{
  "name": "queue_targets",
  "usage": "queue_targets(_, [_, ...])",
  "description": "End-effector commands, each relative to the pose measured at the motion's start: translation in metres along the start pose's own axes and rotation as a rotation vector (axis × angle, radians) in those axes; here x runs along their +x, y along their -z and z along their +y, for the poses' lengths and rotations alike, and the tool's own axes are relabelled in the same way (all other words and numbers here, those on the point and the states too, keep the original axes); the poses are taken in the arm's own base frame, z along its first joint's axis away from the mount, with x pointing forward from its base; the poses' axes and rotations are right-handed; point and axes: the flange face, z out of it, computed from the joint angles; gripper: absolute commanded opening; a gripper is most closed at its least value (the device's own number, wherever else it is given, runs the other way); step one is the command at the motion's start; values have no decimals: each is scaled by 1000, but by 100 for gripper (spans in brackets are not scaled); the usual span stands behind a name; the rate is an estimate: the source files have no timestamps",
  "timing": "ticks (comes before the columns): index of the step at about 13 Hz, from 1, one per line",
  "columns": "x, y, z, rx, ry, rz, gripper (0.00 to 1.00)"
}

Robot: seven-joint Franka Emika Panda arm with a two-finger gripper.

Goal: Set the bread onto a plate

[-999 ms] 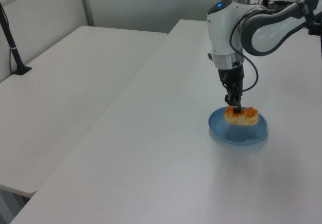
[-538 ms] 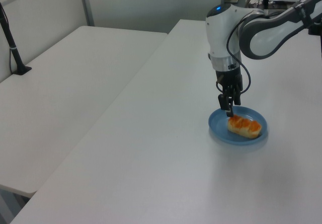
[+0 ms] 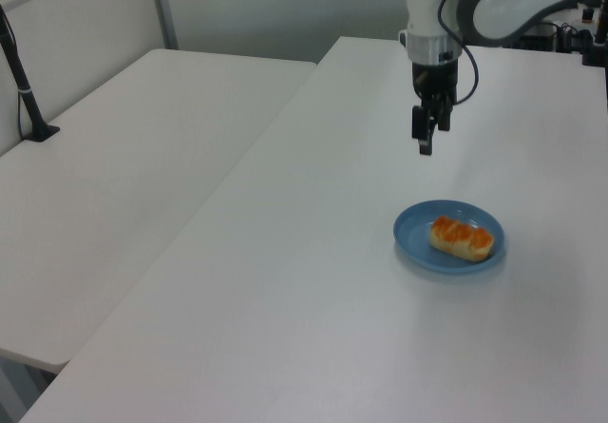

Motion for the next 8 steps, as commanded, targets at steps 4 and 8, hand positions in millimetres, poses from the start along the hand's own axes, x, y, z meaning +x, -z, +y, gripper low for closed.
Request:
queue_targets(4, [20,82,118,-6,-5,12,100])
queue_targets(8, [11,131,150,-7,-18,48,100])
